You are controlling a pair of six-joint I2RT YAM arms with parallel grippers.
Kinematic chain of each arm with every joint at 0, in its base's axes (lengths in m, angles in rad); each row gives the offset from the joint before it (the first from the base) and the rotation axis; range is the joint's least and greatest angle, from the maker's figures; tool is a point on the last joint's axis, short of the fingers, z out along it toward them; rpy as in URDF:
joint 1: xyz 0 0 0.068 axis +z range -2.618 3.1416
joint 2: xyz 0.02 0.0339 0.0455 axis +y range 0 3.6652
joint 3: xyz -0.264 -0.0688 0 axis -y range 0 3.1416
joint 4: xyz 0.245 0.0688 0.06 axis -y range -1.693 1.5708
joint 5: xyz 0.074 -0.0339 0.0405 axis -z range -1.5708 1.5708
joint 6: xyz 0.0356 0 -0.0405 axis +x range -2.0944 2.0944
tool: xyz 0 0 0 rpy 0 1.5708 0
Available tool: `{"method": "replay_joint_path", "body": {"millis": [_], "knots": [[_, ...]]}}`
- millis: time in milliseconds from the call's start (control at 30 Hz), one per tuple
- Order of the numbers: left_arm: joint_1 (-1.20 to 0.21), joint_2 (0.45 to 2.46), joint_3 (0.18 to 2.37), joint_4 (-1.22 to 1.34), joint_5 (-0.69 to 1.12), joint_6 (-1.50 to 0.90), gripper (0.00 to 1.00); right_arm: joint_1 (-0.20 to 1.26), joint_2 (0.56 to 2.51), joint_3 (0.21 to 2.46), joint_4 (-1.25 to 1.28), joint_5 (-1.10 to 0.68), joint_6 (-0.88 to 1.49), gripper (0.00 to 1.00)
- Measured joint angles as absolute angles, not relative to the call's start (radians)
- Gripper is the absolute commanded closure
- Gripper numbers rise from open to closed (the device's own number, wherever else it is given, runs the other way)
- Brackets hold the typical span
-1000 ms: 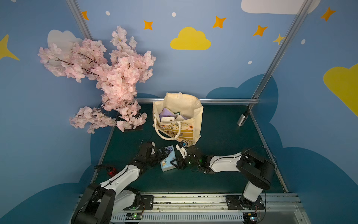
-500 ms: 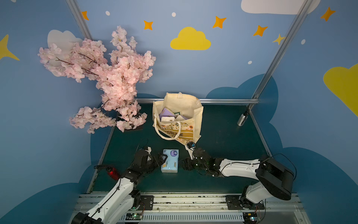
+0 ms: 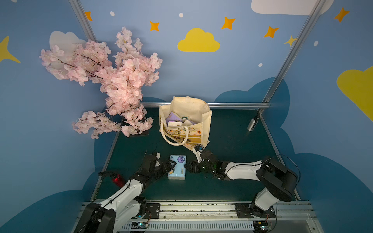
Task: Put tissues into the canvas bag
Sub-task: Pick up the pack of facial tissues from the center of the board.
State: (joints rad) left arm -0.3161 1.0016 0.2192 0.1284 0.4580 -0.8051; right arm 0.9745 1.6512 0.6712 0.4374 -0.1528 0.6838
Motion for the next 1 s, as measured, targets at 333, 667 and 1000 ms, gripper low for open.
{"method": "replay_joint_path", "body": {"millis": [333, 667, 1000], "knots": [[-0.316, 1.036, 0.199, 0.213, 0.551, -0.801, 0.01, 0.949, 1.755, 0.671, 0.532, -0.252, 0.757, 0.41], [-0.319, 0.915, 0.171, 0.239, 0.62, -0.871, 0.01, 0.945, 1.755, 0.645, 0.596, -0.268, 0.802, 0.39], [-0.361, 0.911, 0.168, 0.303, 0.619, -0.933, 0.01, 0.925, 1.757, 0.598, 0.679, -0.29, 0.842, 0.37]]}}
